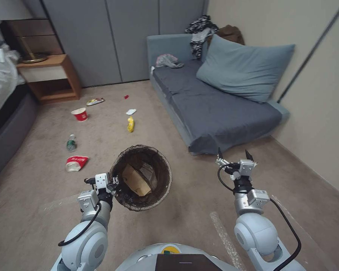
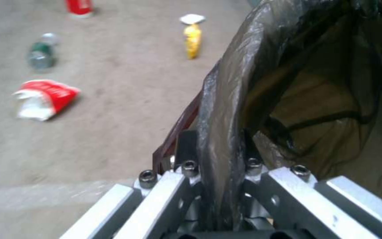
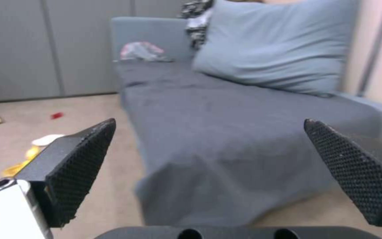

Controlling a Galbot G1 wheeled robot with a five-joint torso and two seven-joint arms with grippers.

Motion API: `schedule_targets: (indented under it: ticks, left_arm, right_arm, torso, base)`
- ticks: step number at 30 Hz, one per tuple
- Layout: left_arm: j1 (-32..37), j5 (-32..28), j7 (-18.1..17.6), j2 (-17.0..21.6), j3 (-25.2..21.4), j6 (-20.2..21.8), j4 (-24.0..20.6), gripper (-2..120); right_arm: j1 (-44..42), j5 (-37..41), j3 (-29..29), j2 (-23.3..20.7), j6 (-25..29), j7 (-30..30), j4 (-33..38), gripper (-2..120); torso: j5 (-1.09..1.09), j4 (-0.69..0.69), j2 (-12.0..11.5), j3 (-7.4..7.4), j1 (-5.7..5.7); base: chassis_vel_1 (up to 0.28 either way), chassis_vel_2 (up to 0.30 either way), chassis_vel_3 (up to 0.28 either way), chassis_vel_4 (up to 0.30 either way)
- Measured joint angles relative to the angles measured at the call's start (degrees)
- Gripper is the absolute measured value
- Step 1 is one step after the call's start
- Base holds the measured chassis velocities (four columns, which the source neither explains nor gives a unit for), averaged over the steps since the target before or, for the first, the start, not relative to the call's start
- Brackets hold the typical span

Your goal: Pick up the trash bin, then pick up the garbage from the floor and place it into the trash bin.

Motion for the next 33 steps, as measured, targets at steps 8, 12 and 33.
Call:
schedule_targets:
  ticks: [8, 12, 33]
  left_arm:
    - [-0.10, 0.02, 0.11, 0.02, 0.00, -0.02, 0.04, 0]
    - [-0.09, 0.07, 0.14, 0.01, 0.00, -0.02, 0.06, 0]
    - [0.36, 1.26, 0.67, -0.40, 0.07, -1.14, -0.01, 0]
  right_arm:
    - [0.11, -0.06, -0.03, 0.10, 0.01, 0.14, -0.02, 100]
    - [0.15, -0.08, -0.03, 0.15, 0.01, 0.21, -0.04, 100]
    - [0.83, 1.21, -0.29, 0.55, -0.82, 1.65, 0.51, 100]
  torso:
    - [-0.01, 0.01, 0.00, 0.00, 0.00]
    - [0.00, 0.00, 0.00, 0.00, 0.00]
    - [0.00, 0.00, 0.00, 0.00, 0.00]
  base:
    - [0.107, 0.138, 0.131, 0.124]
    - [0.111, 0.111, 0.124, 0.125]
    - [0.043, 0.046, 0.040, 0.046]
